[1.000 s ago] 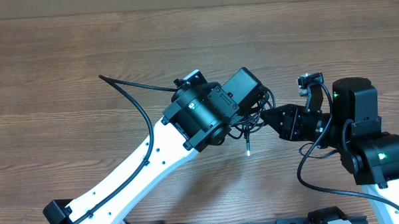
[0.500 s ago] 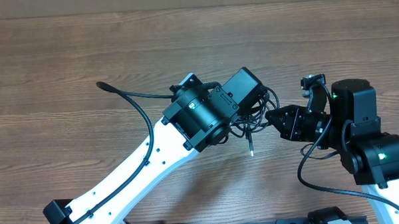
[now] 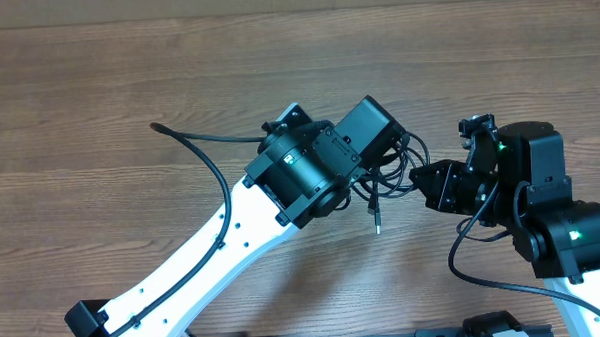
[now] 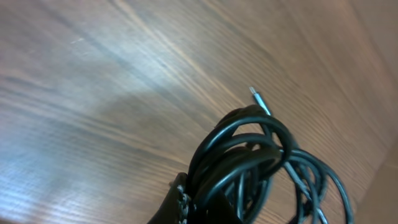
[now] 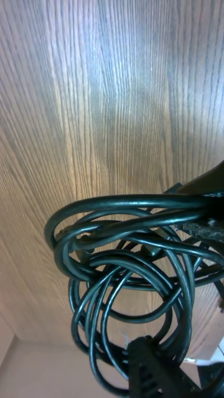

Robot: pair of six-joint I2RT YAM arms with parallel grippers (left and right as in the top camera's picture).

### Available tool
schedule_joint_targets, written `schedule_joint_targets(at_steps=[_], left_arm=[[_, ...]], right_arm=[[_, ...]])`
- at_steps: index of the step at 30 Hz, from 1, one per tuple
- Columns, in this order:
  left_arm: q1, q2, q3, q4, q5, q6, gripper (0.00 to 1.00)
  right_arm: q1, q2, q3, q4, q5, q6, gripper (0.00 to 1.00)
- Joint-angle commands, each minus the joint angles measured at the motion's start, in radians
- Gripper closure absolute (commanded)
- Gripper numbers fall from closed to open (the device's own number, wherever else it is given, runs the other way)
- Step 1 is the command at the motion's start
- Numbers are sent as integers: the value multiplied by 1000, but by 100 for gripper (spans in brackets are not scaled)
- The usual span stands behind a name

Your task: Untangle cables

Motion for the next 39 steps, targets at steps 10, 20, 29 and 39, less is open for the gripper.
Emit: schedule_joint_targets(at_steps=[10,20,29,39], left_arm=[[20,-13,13,134,-54,266,96],[20,-13,13,93,-95,289,96],[19,-13,13,82,-166,284,96],[20,-13,13,63,-181,269,96]], right_arm=[[-7,-8,18,-19,107,-6,96],[-7,-8,18,35,-39,15,96],[-7,-9,19,54,-166,-40,96],[-7,-9,19,90,-328,-106,96]])
